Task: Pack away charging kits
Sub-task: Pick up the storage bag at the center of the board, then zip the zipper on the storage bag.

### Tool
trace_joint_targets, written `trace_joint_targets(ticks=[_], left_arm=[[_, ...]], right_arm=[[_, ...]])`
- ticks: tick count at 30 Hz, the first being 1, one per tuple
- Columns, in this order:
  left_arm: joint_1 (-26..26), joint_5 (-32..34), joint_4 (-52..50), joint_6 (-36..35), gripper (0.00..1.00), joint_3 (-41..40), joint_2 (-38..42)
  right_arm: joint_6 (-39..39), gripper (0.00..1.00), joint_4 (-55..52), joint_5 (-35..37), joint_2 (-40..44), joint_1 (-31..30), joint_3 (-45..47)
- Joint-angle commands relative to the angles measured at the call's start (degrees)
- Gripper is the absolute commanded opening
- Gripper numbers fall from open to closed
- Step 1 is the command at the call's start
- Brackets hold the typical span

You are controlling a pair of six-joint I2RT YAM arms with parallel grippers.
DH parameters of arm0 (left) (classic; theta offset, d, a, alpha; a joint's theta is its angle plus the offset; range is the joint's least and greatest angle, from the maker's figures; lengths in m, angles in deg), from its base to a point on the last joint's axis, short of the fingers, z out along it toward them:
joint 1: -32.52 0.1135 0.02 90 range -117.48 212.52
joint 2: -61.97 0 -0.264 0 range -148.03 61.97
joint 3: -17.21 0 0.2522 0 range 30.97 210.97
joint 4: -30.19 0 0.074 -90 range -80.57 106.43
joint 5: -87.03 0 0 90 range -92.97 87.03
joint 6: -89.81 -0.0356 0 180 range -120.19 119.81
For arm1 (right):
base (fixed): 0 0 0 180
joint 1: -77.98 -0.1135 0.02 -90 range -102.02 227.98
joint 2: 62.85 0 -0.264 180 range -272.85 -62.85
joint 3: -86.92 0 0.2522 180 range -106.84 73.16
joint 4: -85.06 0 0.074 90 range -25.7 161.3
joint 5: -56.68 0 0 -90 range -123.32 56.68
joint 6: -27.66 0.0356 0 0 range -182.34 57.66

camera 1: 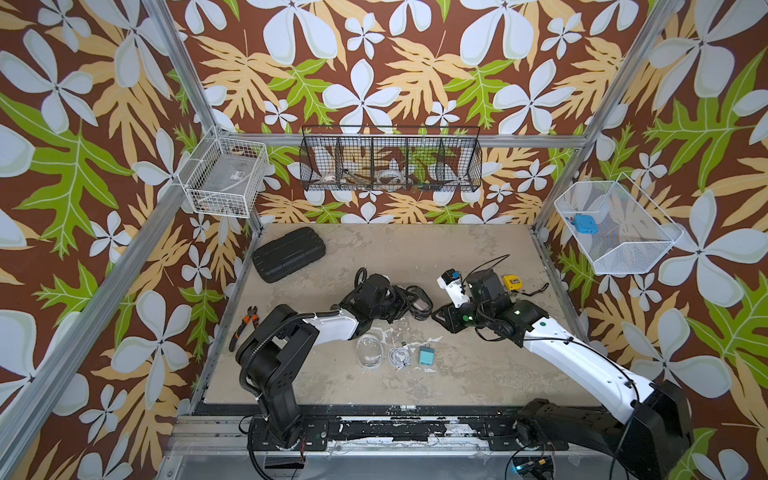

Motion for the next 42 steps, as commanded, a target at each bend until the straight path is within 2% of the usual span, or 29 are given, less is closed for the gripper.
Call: trace_joint_targets(ticks=[1,5,12,19,35,42], left_arm=[[-1.72,8.13,-7.62,5.41,0.09,3.37,1.37],[-3.69,11.99,-11.36,6.71,0.09,6.91,2.03],[-5.27,15.63,-15.85,6.40,0.10,11.32,3.12],[-5.48,15.68,-15.89,6.35,0.10,11.79,3.48],[-5.58,13.46,-15.00,6.92,0.10,12.70,2.97],[-5.53,13.23,-14.92,6.50,0.10,12.54,3.91]], right_arm=[[5.92,0.33,3.39,6.18,1.98,-2.59,-0.24],[7.52,0.37,3.73,9.11,1.38,-3.95,-1.62],[7.89,0.35,4.34,11.43,-0.59,-3.96,-2.39],[8.09,0.41,5.31,12.10,-2.27,-3.93,-3.06],[8.98,0.38,6.48,13.29,-6.78,-3.87,-4.99],[9.06,0.32,7.47,14.63,-8.41,-3.83,-5.08]])
